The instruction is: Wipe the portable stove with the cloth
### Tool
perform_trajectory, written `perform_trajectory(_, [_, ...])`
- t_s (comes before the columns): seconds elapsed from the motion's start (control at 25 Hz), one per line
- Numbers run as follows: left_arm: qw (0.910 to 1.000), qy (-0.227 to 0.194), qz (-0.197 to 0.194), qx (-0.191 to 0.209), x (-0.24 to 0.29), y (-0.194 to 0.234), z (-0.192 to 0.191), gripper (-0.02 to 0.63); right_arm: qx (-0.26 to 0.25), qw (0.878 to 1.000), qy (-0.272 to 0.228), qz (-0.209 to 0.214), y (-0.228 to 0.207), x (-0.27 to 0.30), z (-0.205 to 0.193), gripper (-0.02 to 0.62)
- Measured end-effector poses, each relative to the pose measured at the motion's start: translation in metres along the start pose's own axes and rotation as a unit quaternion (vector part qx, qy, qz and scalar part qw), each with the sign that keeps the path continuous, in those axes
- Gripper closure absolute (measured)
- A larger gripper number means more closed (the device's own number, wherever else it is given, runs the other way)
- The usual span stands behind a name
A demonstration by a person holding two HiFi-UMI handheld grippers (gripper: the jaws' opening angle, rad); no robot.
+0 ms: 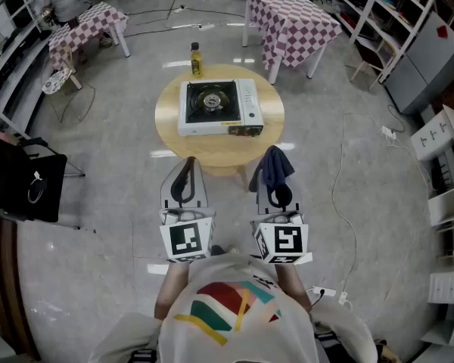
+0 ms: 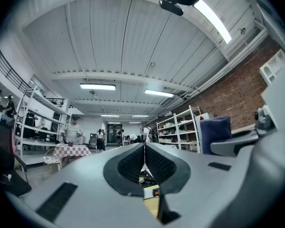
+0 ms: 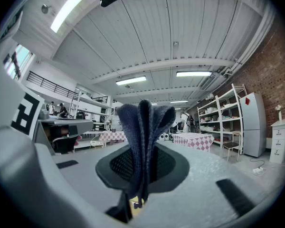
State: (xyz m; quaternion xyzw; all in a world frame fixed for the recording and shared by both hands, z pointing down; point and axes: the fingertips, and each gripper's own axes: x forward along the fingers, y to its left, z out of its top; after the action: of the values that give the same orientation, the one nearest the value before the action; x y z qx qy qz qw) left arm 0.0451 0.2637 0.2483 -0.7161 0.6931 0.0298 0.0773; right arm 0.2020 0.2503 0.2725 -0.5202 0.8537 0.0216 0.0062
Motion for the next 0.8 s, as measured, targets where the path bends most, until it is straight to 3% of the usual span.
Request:
perform_trajectory(0.16, [0.9998,0.018,-0.001,-0.003,-0.002,-0.001,0.006,0.598,-0.002,1.000,0.002,0.004,0.002,-0.001,0.000,0.565])
perform_trajectory(0.32, [1.0000,-0.004,0.004,0.006,0.002,0.001,0.001,0.598,0.000,1.000,0.006,0.001,-0.003,0.001,-0.004,0.565])
perform_trajectory(0.52, [0.9999,0.015,0.004,0.003,0.007,-0.001,-0.006,0.598,0.002,1.000,0.012,0.008,-0.007,0.003,-0.006,0.565])
perform_trajectory(0.72, [0.9996,-0.020,0.017,0.012,0.013,0.006,0.007,0.598,0.021,1.000,0.006,0.015,-0.014,0.004,-0.006,0.565])
perform_trajectory(0.8, [0.9997,-0.008,0.018,0.011,0.010,0.006,0.006,0.598,0.015,1.000,0.015,0.022,-0.014,0.001,-0.012,0.565])
